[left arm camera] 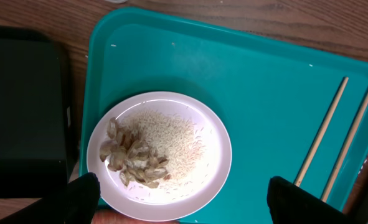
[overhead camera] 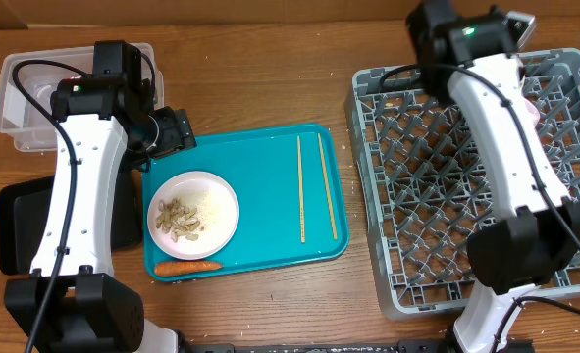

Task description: Sort waste into correct bins and load items into the dishwasher

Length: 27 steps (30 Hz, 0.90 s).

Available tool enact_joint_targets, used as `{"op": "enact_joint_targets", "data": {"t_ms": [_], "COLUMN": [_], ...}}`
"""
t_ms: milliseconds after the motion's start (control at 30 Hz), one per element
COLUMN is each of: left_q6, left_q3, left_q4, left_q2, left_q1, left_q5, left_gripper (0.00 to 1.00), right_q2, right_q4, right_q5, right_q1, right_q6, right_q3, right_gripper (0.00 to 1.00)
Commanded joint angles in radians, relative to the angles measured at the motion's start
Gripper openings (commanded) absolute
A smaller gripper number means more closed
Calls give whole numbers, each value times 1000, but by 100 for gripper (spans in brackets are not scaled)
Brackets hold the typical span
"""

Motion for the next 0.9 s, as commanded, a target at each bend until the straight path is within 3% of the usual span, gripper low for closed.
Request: {"op": "enact_joint_targets", "data": {"t_ms": [0,233,600,667,833,867], "left_q6": [20,20,20,20,20,20], "left_q3": [19,19,19,19,19,19], "left_q4": [-3,-2,-3,-3,-3,-3], "left_q2": [-15,-15,-15,-15,-15,-15], "left_q1": [0,0,0,0,0,0], "left_q5": [-10,-10,-10,-10,-10,-10], "left_gripper": [88,88,88,88,88,89], "right_q2": [8,8,8,8,-2,-11], "right_q4": [53,192,225,207,152,150], "right_q5": [119,86,-95,-164,-264,-274], "right_q1": [5,27,154,176,213,212], "right_q6": [56,56,56,56,60,64], "right_q3": [-144,-373,-432,-432,-431,-428], "right_gripper": [4,4,6,12,54,57]}}
